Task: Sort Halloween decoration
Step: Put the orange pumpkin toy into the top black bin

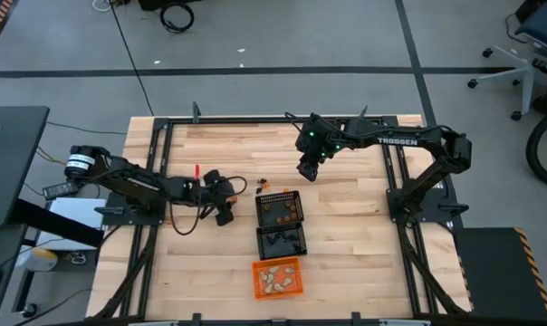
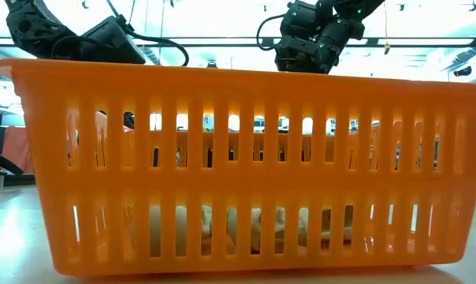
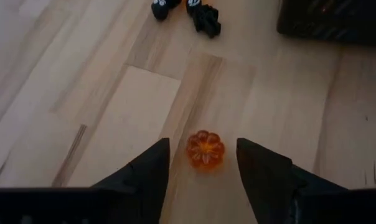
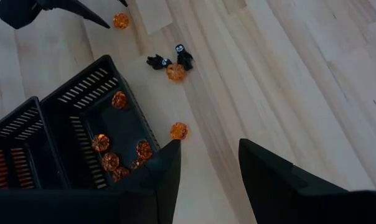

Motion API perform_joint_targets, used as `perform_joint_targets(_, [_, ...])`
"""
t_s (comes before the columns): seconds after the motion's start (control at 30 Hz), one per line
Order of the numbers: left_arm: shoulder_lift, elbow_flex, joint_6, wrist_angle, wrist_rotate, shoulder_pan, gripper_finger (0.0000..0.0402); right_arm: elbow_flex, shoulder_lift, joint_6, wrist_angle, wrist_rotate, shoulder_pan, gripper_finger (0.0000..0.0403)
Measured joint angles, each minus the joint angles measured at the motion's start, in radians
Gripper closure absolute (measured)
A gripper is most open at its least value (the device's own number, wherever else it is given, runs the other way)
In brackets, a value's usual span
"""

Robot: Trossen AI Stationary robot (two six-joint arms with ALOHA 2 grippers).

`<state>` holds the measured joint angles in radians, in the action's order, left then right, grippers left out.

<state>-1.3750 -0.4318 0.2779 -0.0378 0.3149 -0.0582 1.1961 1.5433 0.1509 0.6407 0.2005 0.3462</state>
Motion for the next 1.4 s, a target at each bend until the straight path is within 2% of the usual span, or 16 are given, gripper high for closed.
perform_joint_targets(0.2, [0.000, 0.002, 0.004, -0.007, -0.003, 0.013, 0.0183, 0.000, 0.000, -0.002, -0.003, 0.000, 0.000, 0.0238])
perform_joint_targets(0.37, [-0.039, 0.002, 0.059, -0.041, -0.041, 0.050, 0.0191, 0.000, 0.000, -0.004, -0.021, 0.000, 0.000, 0.0238])
perform_joint_targets(0.53, [-0.068, 0.001, 0.052, -0.073, -0.090, 0.051, 0.0204, 0.000, 0.000, -0.005, -0.019, 0.000, 0.000, 0.0238])
perform_joint_targets(0.97, [-0.070, -0.002, 0.048, -0.042, -0.091, 0.048, 0.0209, 0.000, 0.000, -0.014, -0.019, 0.000, 0.000, 0.0238])
perform_joint_targets(1.07, [-0.070, -0.002, 0.048, -0.039, -0.095, 0.048, 0.0225, 0.000, 0.000, -0.015, -0.019, 0.000, 0.000, 0.0238])
perform_joint_targets(1.27, [-0.069, -0.002, 0.048, -0.035, -0.096, 0.048, 0.0287, 0.000, 0.000, -0.015, -0.019, 0.000, 0.000, 0.0238])
perform_joint_targets(1.4, [-0.069, -0.002, 0.049, -0.033, -0.097, 0.048, 0.0304, 0.000, 0.000, -0.015, -0.019, 0.000, 0.001, 0.0238])
